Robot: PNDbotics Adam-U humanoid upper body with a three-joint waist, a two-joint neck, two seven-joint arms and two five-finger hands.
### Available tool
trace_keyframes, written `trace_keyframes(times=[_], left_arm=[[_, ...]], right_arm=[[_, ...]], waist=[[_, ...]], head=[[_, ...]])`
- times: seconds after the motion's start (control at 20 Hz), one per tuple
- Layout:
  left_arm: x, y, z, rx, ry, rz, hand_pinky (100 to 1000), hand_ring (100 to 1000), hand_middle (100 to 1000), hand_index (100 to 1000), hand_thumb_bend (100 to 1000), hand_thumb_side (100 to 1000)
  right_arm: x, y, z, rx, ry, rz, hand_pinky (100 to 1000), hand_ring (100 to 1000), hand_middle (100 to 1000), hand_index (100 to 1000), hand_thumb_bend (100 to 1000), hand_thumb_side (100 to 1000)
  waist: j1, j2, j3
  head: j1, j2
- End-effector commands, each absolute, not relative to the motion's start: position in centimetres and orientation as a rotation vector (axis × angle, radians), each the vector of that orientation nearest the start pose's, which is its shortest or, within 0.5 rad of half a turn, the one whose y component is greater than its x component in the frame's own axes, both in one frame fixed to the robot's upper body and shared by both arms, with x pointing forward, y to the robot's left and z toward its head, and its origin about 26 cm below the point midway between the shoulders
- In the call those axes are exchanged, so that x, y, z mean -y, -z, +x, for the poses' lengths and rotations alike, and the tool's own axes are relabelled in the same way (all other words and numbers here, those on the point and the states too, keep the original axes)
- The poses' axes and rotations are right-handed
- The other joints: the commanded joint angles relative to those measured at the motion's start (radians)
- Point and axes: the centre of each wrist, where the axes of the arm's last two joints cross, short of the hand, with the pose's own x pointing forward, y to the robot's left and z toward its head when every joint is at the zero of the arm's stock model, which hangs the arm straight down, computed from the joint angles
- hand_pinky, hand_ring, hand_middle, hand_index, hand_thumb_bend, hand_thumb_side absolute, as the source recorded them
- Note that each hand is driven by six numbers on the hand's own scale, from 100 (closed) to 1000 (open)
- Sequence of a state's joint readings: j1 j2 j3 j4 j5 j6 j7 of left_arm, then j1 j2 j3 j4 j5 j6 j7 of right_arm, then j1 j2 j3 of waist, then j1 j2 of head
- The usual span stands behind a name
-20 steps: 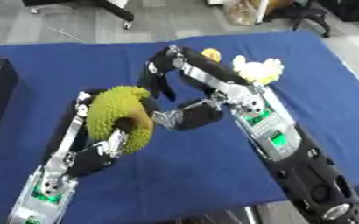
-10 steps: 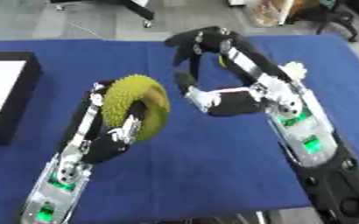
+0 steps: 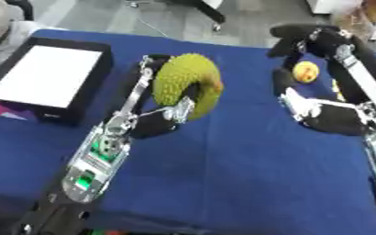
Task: Pick up the objects with one hand, pass them to the other hand, and then place them into the box on the other side of the table.
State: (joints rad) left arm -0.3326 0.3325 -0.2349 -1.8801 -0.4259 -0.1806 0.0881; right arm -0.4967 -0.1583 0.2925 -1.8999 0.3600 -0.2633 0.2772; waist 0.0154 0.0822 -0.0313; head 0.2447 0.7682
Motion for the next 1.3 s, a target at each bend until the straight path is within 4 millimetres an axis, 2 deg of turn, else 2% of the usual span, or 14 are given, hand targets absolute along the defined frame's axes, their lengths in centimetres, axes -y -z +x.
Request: trace_keyframes(times=[0.05, 0.1, 0.3, 0.35, 0.4, 0.6, 0.65, 0.85, 0.9, 1.0, 1.3], left_arm=[[-23.6, -20.0, 31.0, 2.37, 0.848, 0.627, 407, 347, 376, 578, 100, 125], [-24.5, -20.9, 31.1, 2.354, 0.87, 0.699, 407, 349, 377, 580, 100, 100], [-28.3, -23.8, 32.1, 2.22, 0.949, 1.021, 410, 360, 386, 590, 113, 100], [-29.1, -24.1, 32.4, 2.183, 0.96, 1.085, 411, 363, 388, 593, 205, 100], [-30.2, -24.7, 33.0, 2.126, 0.976, 1.172, 411, 364, 389, 594, 237, 100], [-34.9, -26.0, 35.4, 1.859, 1.0, 1.464, 411, 360, 367, 601, 459, 100], [-36.0, -26.1, 36.0, 1.788, 1.01, 1.527, 411, 353, 370, 601, 488, 100], [-39.7, -25.9, 38.0, 1.523, 1.036, 1.692, 417, 352, 391, 611, 620, 100], [-40.5, -25.6, 38.4, 1.461, 1.044, 1.719, 418, 355, 393, 612, 624, 100], [-41.8, -24.8, 39.2, 1.354, 1.041, 1.739, 429, 366, 400, 618, 572, 100], [-44.4, -21.0, 40.6, 1.094, 1.077, 1.705, 446, 404, 425, 639, 610, 100]], right_arm=[[13.9, -21.0, 31.1, -3.195, 1.488, -0.029, 695, 416, 579, 827, 100, 413], [13.8, -20.9, 31.0, -3.189, 1.502, -0.041, 695, 415, 579, 827, 100, 412], [13.5, -20.4, 31.0, -3.164, 1.557, -0.072, 695, 408, 574, 825, 100, 406], [13.5, -20.3, 31.0, -3.16, 1.565, -0.075, 694, 405, 572, 824, 100, 406], [13.4, -20.2, 31.0, -3.157, 1.576, -0.08, 694, 405, 571, 823, 100, 407], [13.3, -19.8, 31.1, -3.148, 1.604, -0.097, 692, 399, 566, 821, 100, 409], [13.3, -19.8, 31.1, -3.144, 1.612, -0.102, 692, 398, 564, 820, 100, 409], [13.2, -19.6, 31.1, -3.133, 1.633, -0.127, 689, 388, 554, 810, 100, 410], [13.1, -19.5, 31.1, -3.131, 1.636, -0.134, 689, 387, 553, 809, 100, 410], [13.0, -19.5, 31.0, -3.127, 1.64, -0.148, 688, 384, 550, 806, 100, 411], [12.8, -19.4, 31.0, -3.121, 1.648, -0.176, 687, 378, 543, 801, 100, 414]], waist=[[0.007, -0.02, 0.0], [0.01, -0.023, -0.001], [0.018, -0.031, -0.005], [0.02, -0.033, -0.006], [0.022, -0.034, -0.007], [0.027, -0.039, -0.01], [0.028, -0.04, -0.011], [0.029, -0.042, -0.015], [0.029, -0.042, -0.017], [0.029, -0.042, -0.019], [0.027, -0.041, -0.027]], head=[[0.041, -0.019], [0.047, -0.022], [0.061, -0.031], [0.062, -0.033], [0.063, -0.034], [0.066, -0.037], [0.067, -0.037], [0.065, -0.035], [0.065, -0.034], [0.064, -0.033], [0.066, -0.036]])
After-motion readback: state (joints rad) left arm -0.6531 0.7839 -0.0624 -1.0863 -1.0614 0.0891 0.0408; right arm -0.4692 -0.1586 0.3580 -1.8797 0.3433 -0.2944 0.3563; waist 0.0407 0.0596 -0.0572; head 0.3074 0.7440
